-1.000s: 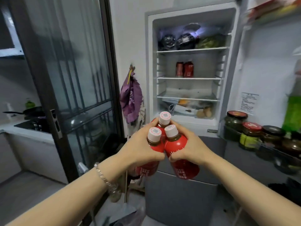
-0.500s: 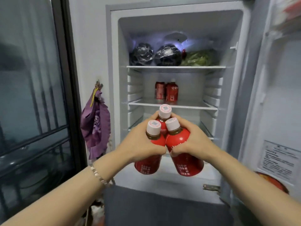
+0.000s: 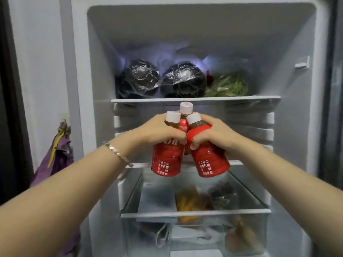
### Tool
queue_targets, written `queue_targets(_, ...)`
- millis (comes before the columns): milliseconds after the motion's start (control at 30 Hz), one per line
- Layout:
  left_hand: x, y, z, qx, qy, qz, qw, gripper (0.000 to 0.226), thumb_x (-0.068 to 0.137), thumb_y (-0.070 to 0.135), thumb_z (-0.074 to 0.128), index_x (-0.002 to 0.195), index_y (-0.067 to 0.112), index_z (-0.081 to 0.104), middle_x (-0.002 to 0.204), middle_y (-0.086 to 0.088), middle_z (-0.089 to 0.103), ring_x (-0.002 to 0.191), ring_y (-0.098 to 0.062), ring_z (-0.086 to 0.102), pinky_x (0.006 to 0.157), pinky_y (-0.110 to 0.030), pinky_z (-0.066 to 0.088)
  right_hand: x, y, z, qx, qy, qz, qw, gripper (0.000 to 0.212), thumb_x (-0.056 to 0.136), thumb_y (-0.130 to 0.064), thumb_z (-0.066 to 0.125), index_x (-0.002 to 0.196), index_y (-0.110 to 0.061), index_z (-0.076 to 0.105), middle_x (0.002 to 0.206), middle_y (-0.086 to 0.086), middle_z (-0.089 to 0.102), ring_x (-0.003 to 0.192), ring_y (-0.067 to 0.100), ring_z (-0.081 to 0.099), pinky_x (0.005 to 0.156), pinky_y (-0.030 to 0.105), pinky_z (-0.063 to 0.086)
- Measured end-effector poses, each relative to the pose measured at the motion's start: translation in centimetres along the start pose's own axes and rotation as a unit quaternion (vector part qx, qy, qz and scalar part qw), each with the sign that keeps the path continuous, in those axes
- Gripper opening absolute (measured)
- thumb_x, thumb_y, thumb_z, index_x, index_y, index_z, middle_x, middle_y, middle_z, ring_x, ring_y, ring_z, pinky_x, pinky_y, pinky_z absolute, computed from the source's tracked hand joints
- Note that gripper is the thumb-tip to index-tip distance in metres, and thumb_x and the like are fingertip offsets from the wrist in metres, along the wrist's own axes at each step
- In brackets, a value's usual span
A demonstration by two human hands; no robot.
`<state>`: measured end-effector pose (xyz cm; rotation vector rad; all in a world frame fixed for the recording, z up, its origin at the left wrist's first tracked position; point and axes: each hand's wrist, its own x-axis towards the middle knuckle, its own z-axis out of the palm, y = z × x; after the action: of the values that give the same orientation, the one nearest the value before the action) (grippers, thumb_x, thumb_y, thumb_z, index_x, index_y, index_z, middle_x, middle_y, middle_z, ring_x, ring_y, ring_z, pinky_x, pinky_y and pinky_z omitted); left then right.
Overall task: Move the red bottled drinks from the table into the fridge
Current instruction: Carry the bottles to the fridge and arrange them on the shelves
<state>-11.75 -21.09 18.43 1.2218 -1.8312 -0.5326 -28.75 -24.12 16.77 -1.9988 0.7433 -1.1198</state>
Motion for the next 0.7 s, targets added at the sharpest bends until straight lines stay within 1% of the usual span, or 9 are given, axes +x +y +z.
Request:
queue_targets(133, 3.5, -2.1, -0.5, 0.002, -0.02, -0.052, 0.998, 0.027, 0.058, 0.007, 0.074, 0.084, 0.014, 0.07, 0.077, 0.002, 0.072, 0.075, -0.014, 0.067, 0.073, -0.029, 0.056, 3.5, 2.4, 0.1, 0.013, -0.007, 0.072, 0.997, 0.045, 0.061, 0.014, 0.066, 0.089, -0.021, 0.065, 0.071, 0.003, 0.068, 0.062, 0.019, 0.065, 0.054, 0.027, 0.054)
queue_targets(200, 4.7, -2.9, -0.6, -0.037, -0.01, -0.09, 0.995, 0.018, 0.066, 0.004, 0.072, 0.081, 0.013, 0.069, 0.071, 0.0, 0.071, 0.07, -0.016, 0.067, 0.07, -0.029, 0.055, 5.0, 3.4, -0.1, 0.022, -0.018, 0.114, 0.993, 0.042, 0.058, 0.005, 0.069, 0.093, -0.017, 0.064, 0.075, 0.008, 0.069, 0.064, 0.023, 0.066, 0.058, 0.03, 0.055)
queue_targets(267, 5.6, -3.7, -0.7, -0.059, -0.002, -0.118, 0.991, 0.024, 0.067, 0.006, 0.071, 0.09, 0.009, 0.07, 0.08, -0.006, 0.073, 0.073, -0.021, 0.068, 0.075, -0.033, 0.056, 6.0, 4.0, -0.3, 0.031, -0.028, 0.155, 0.987, 0.048, 0.053, -0.006, 0.07, 0.1, -0.01, 0.062, 0.081, 0.013, 0.07, 0.066, 0.026, 0.067, 0.061, 0.033, 0.055)
queue_targets(333, 6.1, -4.5, -0.7, -0.057, 0.012, -0.139, 0.989, 0.033, 0.062, 0.012, 0.075, 0.094, 0.008, 0.069, 0.086, -0.01, 0.074, 0.078, -0.024, 0.07, 0.079, -0.036, 0.057, 6.8, 4.2, -0.6, 0.038, -0.032, 0.172, 0.984, 0.046, 0.058, -0.009, 0.071, 0.103, -0.006, 0.06, 0.081, 0.014, 0.07, 0.064, 0.026, 0.068, 0.061, 0.032, 0.055)
queue_targets(433, 6.6, -5.4, -0.3, -0.056, 0.062, -0.146, 0.986, 0.03, 0.063, 0.013, 0.077, 0.091, 0.008, 0.068, 0.083, -0.009, 0.073, 0.075, -0.021, 0.069, 0.069, -0.03, 0.057, 6.8, 4.1, -0.5, 0.067, -0.006, 0.151, 0.986, 0.028, 0.071, -0.004, 0.067, 0.097, -0.008, 0.058, 0.076, 0.012, 0.068, 0.058, 0.021, 0.066, 0.053, 0.028, 0.054)
queue_targets(533, 6.8, -6.3, 0.9, -0.079, 0.155, -0.104, 0.979, 0.024, 0.067, 0.012, 0.078, 0.088, 0.012, 0.065, 0.079, -0.004, 0.07, 0.07, -0.016, 0.068, 0.065, -0.026, 0.056, 6.5, 5.0, -0.3, 0.016, 0.107, 0.065, 0.992, 0.051, 0.053, -0.012, 0.078, 0.099, -0.021, 0.057, 0.083, 0.002, 0.066, 0.066, 0.015, 0.064, 0.054, 0.025, 0.053)
queue_targets(567, 6.8, -6.6, 1.4, -0.065, 0.19, -0.077, 0.977, 0.025, 0.069, 0.015, 0.079, 0.089, 0.014, 0.064, 0.084, -0.004, 0.069, 0.075, -0.017, 0.068, 0.07, -0.027, 0.055, 6.3, 5.5, -0.2, -0.025, 0.149, 0.035, 0.988, 0.062, 0.049, -0.016, 0.082, 0.105, -0.027, 0.056, 0.089, -0.002, 0.065, 0.072, 0.013, 0.064, 0.059, 0.025, 0.052)
queue_targets(633, 6.6, -7.2, 2.5, 0.022, 0.235, -0.046, 0.971, 0.047, 0.073, 0.031, 0.078, 0.111, 0.015, 0.056, 0.109, -0.006, 0.061, 0.102, -0.021, 0.061, 0.088, -0.032, 0.05, 6.2, 7.0, 0.1, -0.071, 0.212, 0.0, 0.975, 0.079, 0.056, -0.02, 0.086, 0.124, -0.033, 0.049, 0.109, -0.006, 0.062, 0.092, 0.013, 0.062, 0.075, 0.026, 0.051)
queue_targets(700, 6.0, -7.4, 3.3, 0.142, 0.258, -0.062, 0.954, 0.074, 0.079, 0.052, 0.065, 0.134, 0.013, 0.035, 0.132, -0.013, 0.041, 0.124, -0.03, 0.042, 0.103, -0.041, 0.038, 6.5, 8.4, 0.2, -0.104, 0.247, -0.017, 0.963, 0.085, 0.066, -0.03, 0.083, 0.138, -0.025, 0.039, 0.126, 0.0, 0.054, 0.114, 0.017, 0.054, 0.094, 0.029, 0.044)
